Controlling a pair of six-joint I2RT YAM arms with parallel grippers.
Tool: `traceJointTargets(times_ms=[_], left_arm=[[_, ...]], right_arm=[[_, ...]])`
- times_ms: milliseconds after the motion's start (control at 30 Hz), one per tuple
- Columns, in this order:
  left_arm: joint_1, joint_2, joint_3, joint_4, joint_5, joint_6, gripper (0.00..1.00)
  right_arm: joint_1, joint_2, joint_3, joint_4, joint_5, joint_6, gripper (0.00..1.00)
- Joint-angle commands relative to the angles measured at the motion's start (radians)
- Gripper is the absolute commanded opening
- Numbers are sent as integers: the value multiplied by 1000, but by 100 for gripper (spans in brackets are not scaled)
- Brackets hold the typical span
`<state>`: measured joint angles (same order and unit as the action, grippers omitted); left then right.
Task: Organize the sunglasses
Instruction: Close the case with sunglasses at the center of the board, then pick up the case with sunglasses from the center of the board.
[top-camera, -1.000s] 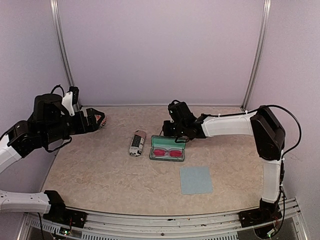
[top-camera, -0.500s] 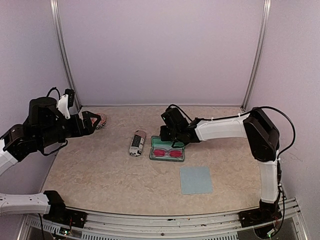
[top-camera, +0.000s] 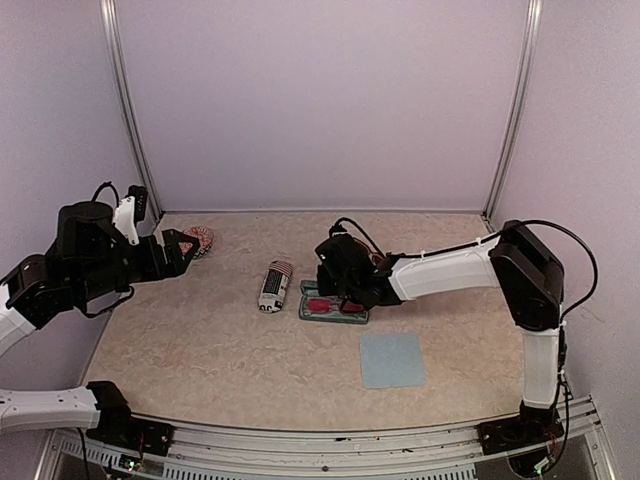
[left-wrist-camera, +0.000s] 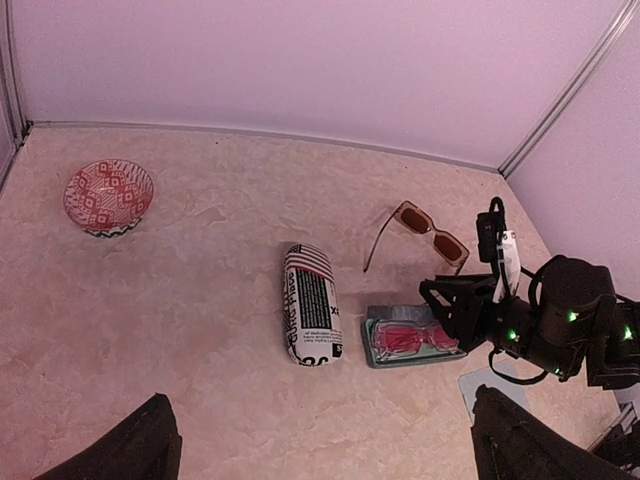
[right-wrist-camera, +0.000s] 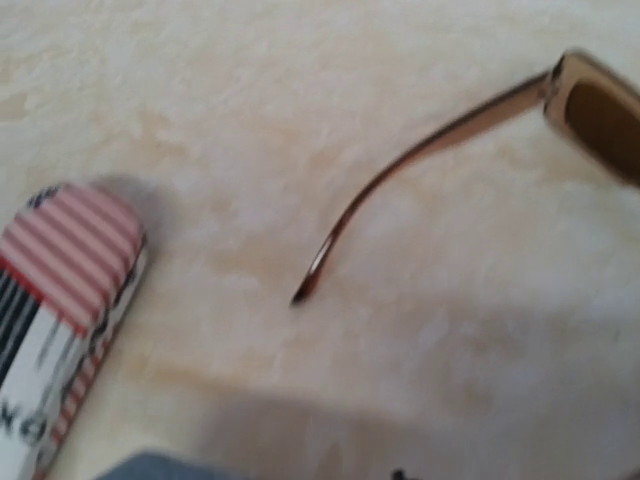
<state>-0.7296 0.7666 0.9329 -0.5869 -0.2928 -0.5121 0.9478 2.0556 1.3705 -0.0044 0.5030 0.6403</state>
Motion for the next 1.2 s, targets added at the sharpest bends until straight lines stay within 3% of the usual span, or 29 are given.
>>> traceJointTargets(times_ms=[0, 333, 567, 833, 1167], left_arm=[[6, -20, -21, -11, -2, -21, 99], [6, -29, -33, -13, 14, -44, 99], [6, -24, -32, -4, 1, -57, 99], [5, -38, -41, 7, -28, -63, 99], [6, -39, -23, 5, -38, -24, 99]], right_arm=[[52, 41, -104, -132, -74, 61, 29], [59, -43, -150, -109, -54, 66, 28], [57, -150, -182, -52, -55, -41, 34], [16, -248, -231, 15, -119, -358, 64], [-177, -409, -286, -60, -540, -593, 80]])
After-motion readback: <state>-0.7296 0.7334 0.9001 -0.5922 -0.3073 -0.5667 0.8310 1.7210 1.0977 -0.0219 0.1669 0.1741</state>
